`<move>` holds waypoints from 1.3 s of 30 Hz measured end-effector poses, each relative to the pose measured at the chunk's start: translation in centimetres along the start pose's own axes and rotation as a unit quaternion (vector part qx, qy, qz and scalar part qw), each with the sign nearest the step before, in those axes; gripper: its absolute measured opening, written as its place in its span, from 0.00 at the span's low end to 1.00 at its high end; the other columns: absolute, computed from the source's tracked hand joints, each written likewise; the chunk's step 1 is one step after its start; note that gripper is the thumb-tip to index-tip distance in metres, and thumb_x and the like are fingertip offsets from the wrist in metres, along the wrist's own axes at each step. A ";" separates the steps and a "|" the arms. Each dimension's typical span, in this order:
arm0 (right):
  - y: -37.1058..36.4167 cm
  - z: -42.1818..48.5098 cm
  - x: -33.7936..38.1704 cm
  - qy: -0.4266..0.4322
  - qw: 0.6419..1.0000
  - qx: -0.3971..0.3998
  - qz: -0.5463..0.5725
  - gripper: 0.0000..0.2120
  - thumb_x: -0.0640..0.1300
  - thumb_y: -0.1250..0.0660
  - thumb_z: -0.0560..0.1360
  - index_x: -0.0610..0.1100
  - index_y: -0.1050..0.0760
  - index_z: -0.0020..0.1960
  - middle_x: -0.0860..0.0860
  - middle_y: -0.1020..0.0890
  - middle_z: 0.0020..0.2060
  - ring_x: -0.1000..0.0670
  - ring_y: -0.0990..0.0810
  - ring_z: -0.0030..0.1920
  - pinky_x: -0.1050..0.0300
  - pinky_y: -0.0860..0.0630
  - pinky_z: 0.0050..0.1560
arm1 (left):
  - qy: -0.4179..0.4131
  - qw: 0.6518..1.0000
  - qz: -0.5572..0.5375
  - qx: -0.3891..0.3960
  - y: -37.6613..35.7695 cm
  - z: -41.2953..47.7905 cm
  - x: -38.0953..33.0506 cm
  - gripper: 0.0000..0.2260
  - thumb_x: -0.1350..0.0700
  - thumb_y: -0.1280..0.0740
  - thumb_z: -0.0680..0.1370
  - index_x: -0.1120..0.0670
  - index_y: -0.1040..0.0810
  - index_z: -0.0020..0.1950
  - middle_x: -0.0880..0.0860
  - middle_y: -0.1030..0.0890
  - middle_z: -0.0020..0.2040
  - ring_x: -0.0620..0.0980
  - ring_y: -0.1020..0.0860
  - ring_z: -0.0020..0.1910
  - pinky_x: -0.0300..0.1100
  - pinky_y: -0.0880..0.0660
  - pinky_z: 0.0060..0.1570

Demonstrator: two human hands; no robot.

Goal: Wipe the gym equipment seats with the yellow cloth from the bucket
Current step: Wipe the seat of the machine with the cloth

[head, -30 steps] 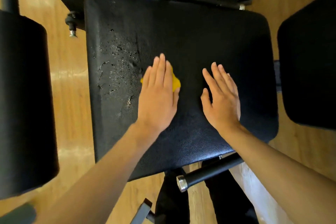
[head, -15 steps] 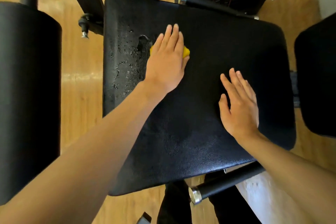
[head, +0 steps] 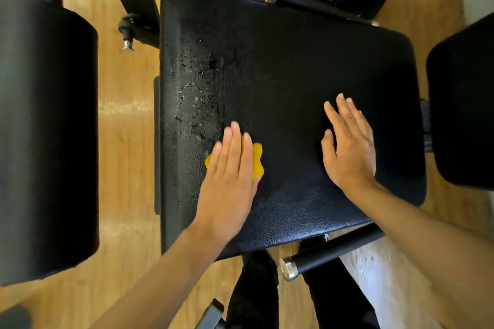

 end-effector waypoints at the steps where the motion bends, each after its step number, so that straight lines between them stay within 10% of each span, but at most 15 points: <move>1: 0.0 0.0 -0.1 0.001 1.000 -0.002 0.001 0.24 0.46 0.47 0.83 0.45 0.37 0.78 0.47 0.40 0.80 0.50 0.46 0.81 0.47 0.46 0.79 | 0.009 1.000 0.000 -0.019 0.1 2.4 0.4 0.33 0.49 0.39 0.83 0.65 0.47 0.82 0.66 0.49 0.82 0.63 0.49 0.82 0.54 0.50 0.81; 8: -0.1 0.0 -0.2 0.001 1.000 -0.008 0.014 0.24 0.45 0.46 0.82 0.46 0.36 0.78 0.48 0.40 0.80 0.51 0.46 0.81 0.47 0.46 0.80 | 0.058 0.995 -0.002 -0.083 2.4 19.1 3.5 0.31 0.48 0.44 0.87 0.66 0.50 0.81 0.66 0.52 0.82 0.63 0.54 0.83 0.54 0.55 0.81; 20: 1.0 0.9 2.8 -0.020 0.997 0.018 -0.068 0.25 0.46 0.47 0.81 0.42 0.35 0.77 0.41 0.37 0.78 0.42 0.41 0.79 0.42 0.42 0.77 | -0.026 0.998 -0.022 0.051 -1.8 -7.3 -1.1 0.41 0.57 0.23 0.74 0.63 0.41 0.81 0.62 0.44 0.82 0.59 0.43 0.82 0.53 0.43 0.79; 33: -2.6 4.6 9.4 -0.036 0.999 -0.017 -0.017 0.25 0.49 0.46 0.82 0.50 0.38 0.79 0.43 0.40 0.79 0.43 0.45 0.80 0.45 0.46 0.77 | 0.059 0.995 -0.021 -0.076 4.2 20.0 9.6 0.26 0.51 0.46 0.87 0.64 0.44 0.81 0.63 0.48 0.83 0.58 0.51 0.83 0.50 0.55 0.81; 39: -2.3 4.5 9.7 -0.048 0.999 0.000 -0.021 0.26 0.50 0.48 0.82 0.50 0.39 0.79 0.44 0.41 0.80 0.42 0.45 0.80 0.43 0.44 0.77 | 0.031 0.996 -0.073 -0.048 2.7 7.7 5.5 0.27 0.52 0.40 0.86 0.61 0.42 0.82 0.60 0.46 0.83 0.56 0.48 0.83 0.51 0.49 0.81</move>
Point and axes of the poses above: each hand's wrist, its own z-axis towards the middle knuckle, its own y-axis out of the back of the hand, x = y × z, the point moved 3 cm from there along z, towards the middle knuckle
